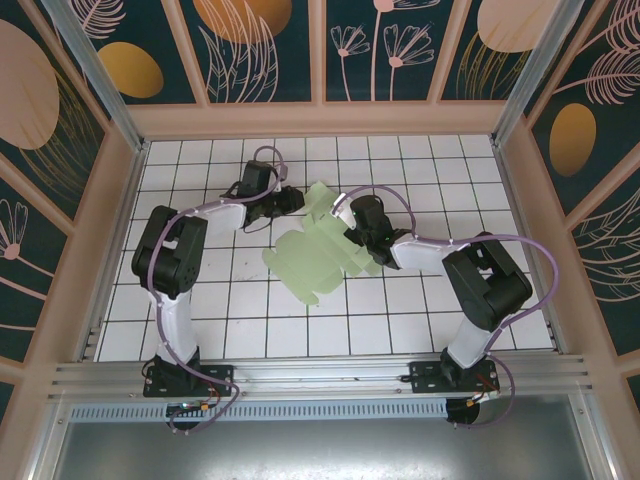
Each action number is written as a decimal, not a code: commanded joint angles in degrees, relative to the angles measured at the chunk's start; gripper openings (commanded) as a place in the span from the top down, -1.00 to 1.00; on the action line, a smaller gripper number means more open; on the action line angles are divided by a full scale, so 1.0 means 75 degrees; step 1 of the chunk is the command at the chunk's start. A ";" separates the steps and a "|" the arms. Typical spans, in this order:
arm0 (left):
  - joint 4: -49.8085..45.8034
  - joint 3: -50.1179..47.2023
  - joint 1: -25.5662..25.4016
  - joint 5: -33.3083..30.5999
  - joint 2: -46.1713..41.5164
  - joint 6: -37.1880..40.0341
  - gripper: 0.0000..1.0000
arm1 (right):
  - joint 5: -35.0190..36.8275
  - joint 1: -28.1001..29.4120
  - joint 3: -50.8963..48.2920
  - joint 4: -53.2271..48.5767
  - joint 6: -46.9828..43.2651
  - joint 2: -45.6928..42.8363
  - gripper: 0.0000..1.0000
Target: Fold the paper box
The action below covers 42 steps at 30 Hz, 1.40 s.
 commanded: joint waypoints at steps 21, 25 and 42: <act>0.0383 -0.0835 -0.0957 -0.0207 -0.0473 0.0094 0.59 | -0.0213 -0.0067 0.0168 0.0086 0.0205 -0.0012 1.00; 0.1031 -0.1301 -0.0841 -0.0940 -0.1284 0.0085 0.30 | -0.0297 -0.0070 0.0122 0.0053 0.0206 -0.0059 1.00; 0.2140 -0.2391 0.0532 -0.1977 -0.2168 -0.0162 -0.98 | 0.1948 0.0414 -0.0109 0.1094 -0.1533 -0.0259 1.00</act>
